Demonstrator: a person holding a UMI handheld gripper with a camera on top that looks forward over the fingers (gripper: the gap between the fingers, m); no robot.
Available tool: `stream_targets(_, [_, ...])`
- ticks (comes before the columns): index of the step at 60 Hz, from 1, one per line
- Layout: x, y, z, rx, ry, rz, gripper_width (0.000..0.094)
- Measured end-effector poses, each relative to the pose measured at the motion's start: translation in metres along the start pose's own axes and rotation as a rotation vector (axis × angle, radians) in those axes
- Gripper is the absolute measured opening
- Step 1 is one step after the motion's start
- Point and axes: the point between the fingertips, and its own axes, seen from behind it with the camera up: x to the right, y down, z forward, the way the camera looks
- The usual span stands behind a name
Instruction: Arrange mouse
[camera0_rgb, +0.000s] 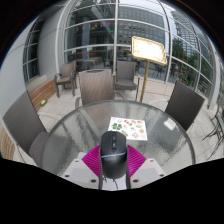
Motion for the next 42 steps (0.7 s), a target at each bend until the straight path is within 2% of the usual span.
stream_targets(6, [-0.026, 0.080, 0.042, -0.133, -0.007, 0.025, 0.0310])
stream_targets(10, [-0.033, 0.120, 0.052, -0.188, 0.001, 0.038, 0.0310])
stream_targets(21, [-0.044, 0.177, 0.068, -0.252, 0.011, 0.052, 0.0313])
stream_targets(26, [-0.046, 0.178, 0.069, -0.208, 0.016, 0.063, 0.0322])
stream_targets(37, [-0.044, 0.177, 0.072, -0.213, 0.026, 0.088, 0.0495])
stream_targets(42, [-0.032, 0.167, 0.059, -0.217, 0.082, 0.113, 0.0743])
